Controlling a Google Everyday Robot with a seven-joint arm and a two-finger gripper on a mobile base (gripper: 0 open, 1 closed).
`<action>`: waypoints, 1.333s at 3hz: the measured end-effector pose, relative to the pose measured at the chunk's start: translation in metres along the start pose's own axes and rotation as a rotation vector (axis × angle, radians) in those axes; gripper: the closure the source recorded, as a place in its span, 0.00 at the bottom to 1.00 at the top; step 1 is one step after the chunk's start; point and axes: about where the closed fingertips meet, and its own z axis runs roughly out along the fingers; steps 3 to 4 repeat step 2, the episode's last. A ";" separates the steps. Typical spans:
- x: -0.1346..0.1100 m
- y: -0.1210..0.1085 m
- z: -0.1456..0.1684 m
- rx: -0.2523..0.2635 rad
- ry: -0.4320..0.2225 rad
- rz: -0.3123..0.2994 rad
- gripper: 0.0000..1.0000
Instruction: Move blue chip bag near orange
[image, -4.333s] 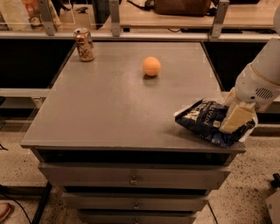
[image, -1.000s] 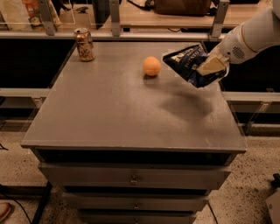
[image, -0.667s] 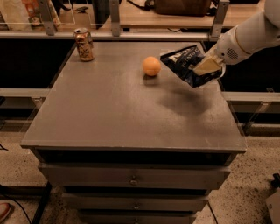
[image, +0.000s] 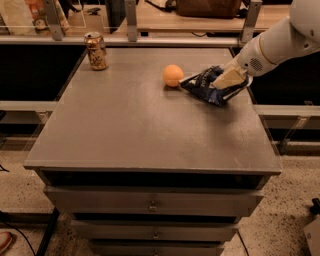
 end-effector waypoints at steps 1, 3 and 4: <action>0.000 0.002 0.005 -0.019 0.000 -0.006 0.00; 0.000 0.002 0.006 -0.020 0.000 -0.006 0.00; 0.000 0.002 0.006 -0.020 0.000 -0.006 0.00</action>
Offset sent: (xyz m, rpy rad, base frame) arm 0.0003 0.0029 -0.0042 0.0036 0.0096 0.0145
